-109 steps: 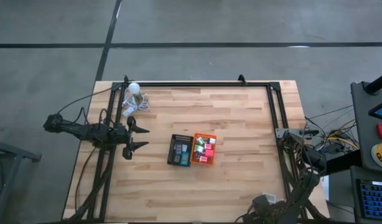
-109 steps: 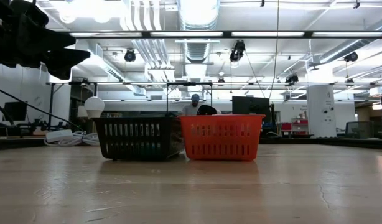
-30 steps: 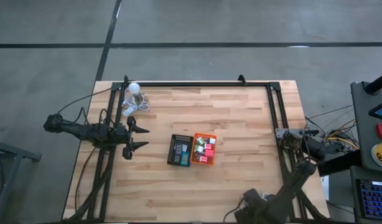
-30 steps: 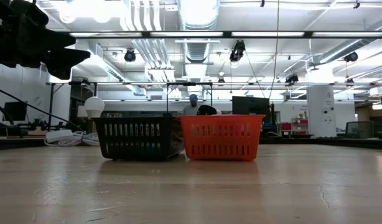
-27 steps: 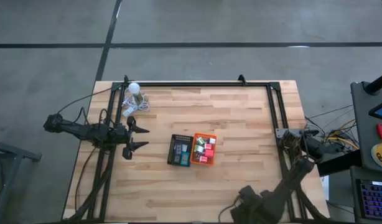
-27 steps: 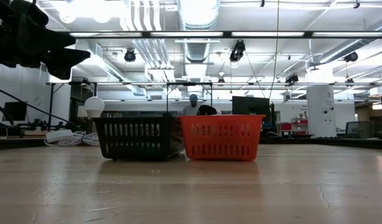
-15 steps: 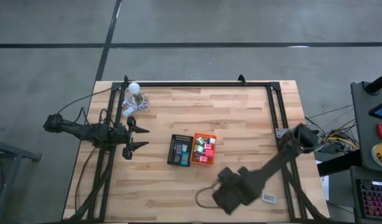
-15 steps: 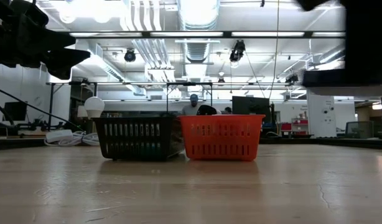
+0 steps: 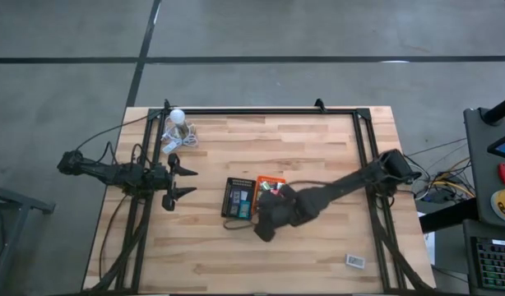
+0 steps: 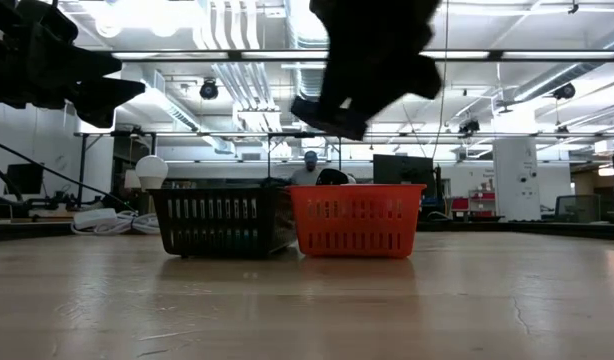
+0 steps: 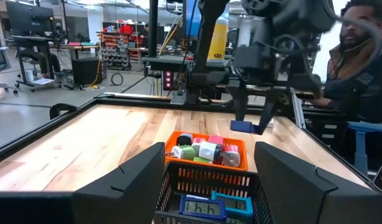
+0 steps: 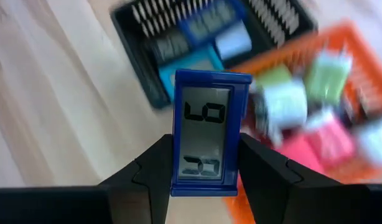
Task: Pick & Place Office items
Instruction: Put the dark blue timer into the black bin, then put the white timer into the black bin
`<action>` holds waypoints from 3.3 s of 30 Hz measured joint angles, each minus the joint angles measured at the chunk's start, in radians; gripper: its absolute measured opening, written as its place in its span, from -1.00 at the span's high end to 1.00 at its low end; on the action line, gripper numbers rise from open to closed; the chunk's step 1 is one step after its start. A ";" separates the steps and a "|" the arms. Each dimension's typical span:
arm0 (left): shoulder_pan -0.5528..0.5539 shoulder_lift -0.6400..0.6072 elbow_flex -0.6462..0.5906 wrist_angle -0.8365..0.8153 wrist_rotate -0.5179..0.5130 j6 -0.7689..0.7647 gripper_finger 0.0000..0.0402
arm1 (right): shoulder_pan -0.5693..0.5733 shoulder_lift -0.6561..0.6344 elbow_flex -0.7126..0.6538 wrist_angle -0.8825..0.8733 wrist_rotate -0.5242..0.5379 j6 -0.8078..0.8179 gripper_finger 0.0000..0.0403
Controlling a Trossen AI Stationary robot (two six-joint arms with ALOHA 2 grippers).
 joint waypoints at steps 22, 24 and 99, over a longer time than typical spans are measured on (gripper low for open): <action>0.000 0.000 0.000 0.000 0.000 0.000 -0.26 | -0.174 0.011 0.000 0.281 -0.003 -0.417 0.21; 0.000 0.000 0.000 0.000 0.000 0.000 -0.26 | -0.181 0.029 0.000 0.316 -0.004 -0.442 0.22; 0.000 0.001 0.000 0.000 0.000 0.000 -0.26 | -0.193 0.124 0.000 0.472 -0.168 -0.500 -0.17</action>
